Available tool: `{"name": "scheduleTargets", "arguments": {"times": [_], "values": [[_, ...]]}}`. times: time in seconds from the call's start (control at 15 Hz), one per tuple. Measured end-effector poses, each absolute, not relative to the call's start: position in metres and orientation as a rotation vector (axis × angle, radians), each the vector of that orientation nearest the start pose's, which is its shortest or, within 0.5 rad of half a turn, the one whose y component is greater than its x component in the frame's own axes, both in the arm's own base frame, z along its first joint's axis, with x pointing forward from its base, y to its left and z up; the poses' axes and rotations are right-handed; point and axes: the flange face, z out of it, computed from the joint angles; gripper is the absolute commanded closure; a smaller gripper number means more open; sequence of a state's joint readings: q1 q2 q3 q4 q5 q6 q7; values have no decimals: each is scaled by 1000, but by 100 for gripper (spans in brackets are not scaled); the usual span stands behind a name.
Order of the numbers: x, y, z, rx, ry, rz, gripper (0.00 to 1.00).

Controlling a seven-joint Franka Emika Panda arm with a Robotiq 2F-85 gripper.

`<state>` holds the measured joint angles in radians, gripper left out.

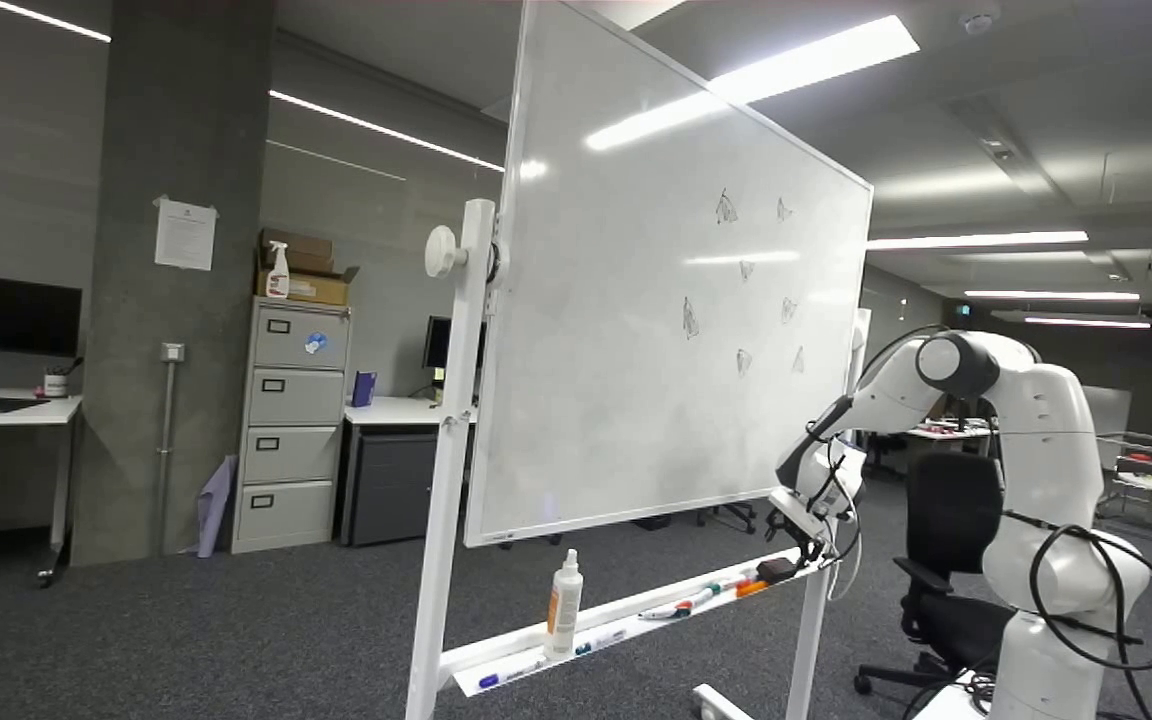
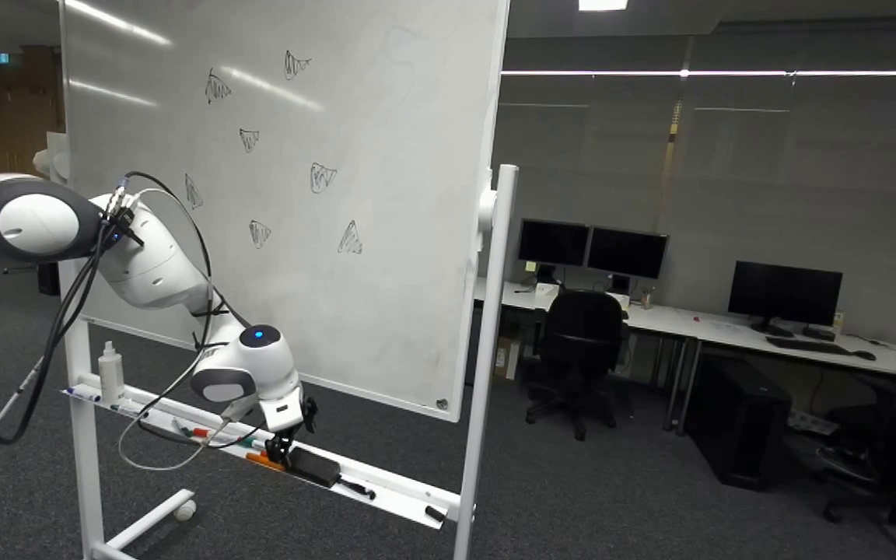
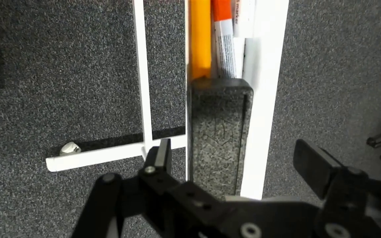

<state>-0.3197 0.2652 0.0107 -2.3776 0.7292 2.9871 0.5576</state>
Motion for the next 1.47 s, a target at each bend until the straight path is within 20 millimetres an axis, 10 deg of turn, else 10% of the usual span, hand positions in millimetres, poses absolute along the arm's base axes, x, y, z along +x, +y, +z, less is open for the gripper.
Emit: {"name": "scheduleTargets", "arguments": {"times": [0.8,1.47], "values": [[490,-221,203,-2026,1955,-401,0],[491,-225,193,-2021,1966,-384,70]]}}
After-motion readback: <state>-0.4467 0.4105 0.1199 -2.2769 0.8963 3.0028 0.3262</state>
